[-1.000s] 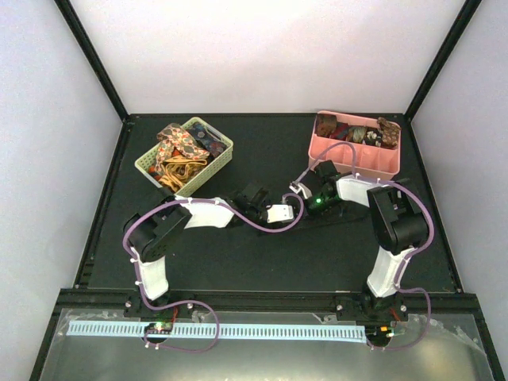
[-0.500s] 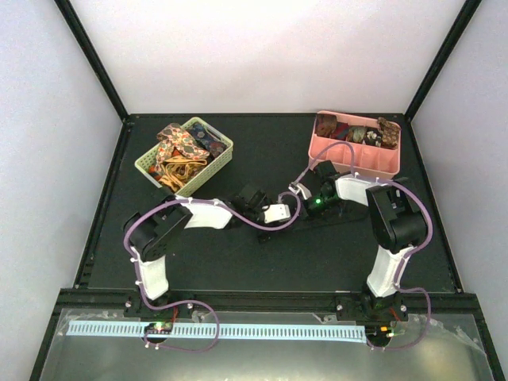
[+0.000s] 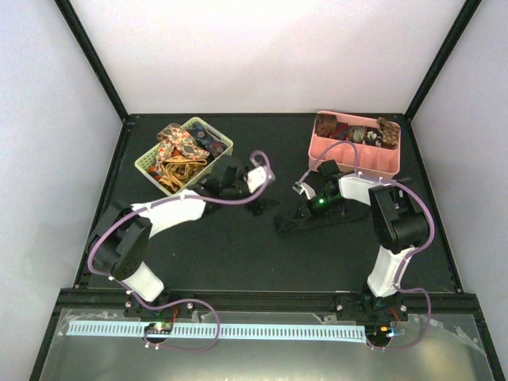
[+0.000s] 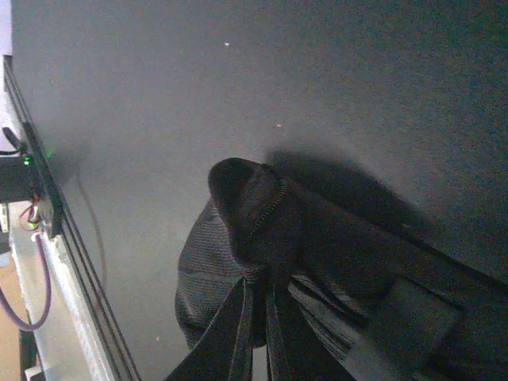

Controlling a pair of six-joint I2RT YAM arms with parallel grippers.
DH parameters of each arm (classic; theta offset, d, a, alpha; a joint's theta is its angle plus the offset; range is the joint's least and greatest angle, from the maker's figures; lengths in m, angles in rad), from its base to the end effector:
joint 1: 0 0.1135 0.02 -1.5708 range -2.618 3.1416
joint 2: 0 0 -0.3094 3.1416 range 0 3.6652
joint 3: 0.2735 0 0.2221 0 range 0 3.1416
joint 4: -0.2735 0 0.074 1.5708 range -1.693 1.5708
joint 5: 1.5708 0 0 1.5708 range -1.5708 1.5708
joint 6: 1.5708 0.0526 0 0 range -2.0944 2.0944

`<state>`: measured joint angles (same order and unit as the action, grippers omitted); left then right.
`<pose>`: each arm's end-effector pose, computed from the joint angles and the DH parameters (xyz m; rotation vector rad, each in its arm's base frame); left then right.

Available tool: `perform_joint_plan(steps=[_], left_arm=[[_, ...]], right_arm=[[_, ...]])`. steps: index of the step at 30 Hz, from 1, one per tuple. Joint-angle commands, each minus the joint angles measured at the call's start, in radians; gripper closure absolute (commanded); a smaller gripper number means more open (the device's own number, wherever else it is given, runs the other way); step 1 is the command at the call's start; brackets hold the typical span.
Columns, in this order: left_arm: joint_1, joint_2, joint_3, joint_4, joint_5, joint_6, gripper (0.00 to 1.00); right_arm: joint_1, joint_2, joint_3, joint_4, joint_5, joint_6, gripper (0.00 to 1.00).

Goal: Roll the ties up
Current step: Roll the tie at the center of the board.

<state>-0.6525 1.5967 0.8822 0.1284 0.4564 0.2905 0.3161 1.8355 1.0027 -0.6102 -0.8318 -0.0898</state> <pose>0.2480 -0.2187 0.2609 1.2177 1.7975 -0.7002 0.2760 0.1312 0.1857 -0.6522 2.7707 1.2692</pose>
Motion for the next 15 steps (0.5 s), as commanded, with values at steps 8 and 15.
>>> perform_joint_plan(steps=[8, 15], left_arm=[[0.166, -0.009, -0.008, 0.133, 0.251, -0.199, 0.01], [0.076, 0.070, -0.238, 0.546, 0.277, -0.210, 0.01]], right_arm=[[-0.010, 0.010, -0.017, -0.013, 0.141, -0.039, 0.98], [-0.010, 0.016, -0.019, -0.013, 0.170, -0.035, 0.98]])
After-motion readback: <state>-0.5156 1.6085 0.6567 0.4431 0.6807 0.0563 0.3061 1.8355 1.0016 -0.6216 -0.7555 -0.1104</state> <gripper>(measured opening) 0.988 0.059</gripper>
